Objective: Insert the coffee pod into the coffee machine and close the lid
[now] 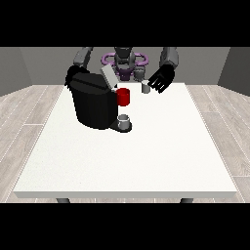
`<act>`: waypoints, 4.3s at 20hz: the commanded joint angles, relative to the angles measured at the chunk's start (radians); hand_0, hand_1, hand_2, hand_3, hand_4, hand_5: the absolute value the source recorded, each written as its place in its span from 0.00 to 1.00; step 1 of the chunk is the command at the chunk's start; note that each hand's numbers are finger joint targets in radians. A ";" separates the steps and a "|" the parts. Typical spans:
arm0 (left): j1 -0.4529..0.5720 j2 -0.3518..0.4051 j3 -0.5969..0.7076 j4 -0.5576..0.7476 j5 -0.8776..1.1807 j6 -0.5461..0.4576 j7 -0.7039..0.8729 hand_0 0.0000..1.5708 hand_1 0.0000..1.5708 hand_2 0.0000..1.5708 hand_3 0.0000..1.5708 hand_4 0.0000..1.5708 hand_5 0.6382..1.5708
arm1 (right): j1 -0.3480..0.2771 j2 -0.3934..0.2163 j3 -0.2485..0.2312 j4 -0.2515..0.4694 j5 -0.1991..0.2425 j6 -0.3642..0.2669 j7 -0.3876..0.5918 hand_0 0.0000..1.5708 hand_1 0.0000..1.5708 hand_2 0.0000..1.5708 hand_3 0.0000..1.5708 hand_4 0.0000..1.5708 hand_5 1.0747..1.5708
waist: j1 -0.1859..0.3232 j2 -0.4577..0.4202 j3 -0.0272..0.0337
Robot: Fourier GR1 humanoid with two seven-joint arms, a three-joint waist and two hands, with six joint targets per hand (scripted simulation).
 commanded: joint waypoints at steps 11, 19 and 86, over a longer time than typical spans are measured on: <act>-0.279 0.073 0.075 0.025 0.020 -0.073 0.123 0.80 0.80 0.84 0.80 0.31 1.00 | -0.104 -0.005 0.027 -0.041 0.020 -0.028 0.015 0.00 0.00 0.00 0.00 0.33 1.00 | -0.100 0.101 0.0002; -0.292 0.050 0.069 0.048 -0.008 -0.032 0.143 0.81 0.81 0.83 0.79 0.31 1.00 | -0.093 -0.009 0.036 -0.090 0.031 -0.037 0.050 0.00 0.00 0.00 0.00 0.31 1.00 | -0.133 0.106 0.0001; -0.263 0.031 -0.007 0.087 -0.134 -0.132 0.058 0.00 0.00 0.00 0.00 0.00 1.00 | -0.021 0.002 -0.005 -0.063 0.019 -0.078 0.013 0.00 0.00 0.00 0.00 0.22 1.00 | -0.067 0.079 0.0003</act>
